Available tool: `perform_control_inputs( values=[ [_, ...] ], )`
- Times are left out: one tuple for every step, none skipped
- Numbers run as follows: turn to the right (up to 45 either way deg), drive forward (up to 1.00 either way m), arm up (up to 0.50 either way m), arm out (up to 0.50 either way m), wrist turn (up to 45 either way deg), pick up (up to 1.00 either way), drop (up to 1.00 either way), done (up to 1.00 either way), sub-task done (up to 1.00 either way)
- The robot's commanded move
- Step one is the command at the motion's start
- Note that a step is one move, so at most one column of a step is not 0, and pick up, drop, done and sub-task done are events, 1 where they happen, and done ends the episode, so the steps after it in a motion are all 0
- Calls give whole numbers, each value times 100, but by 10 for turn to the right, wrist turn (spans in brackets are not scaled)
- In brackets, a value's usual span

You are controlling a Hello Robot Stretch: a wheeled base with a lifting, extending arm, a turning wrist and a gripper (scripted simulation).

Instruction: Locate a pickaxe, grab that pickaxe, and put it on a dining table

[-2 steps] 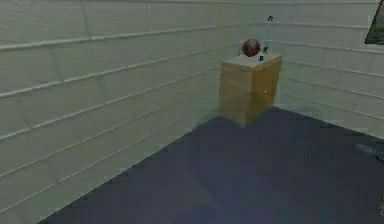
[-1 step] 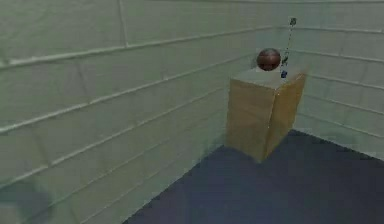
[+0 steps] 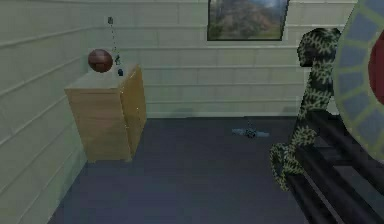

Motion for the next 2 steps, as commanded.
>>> perform_control_inputs(
  values=[
    [60, 0, 0, 0, 0, 0, 0, 0, 0],
    [0, 100, 0, 0, 0, 0, 0, 0, 0]
  ],
)
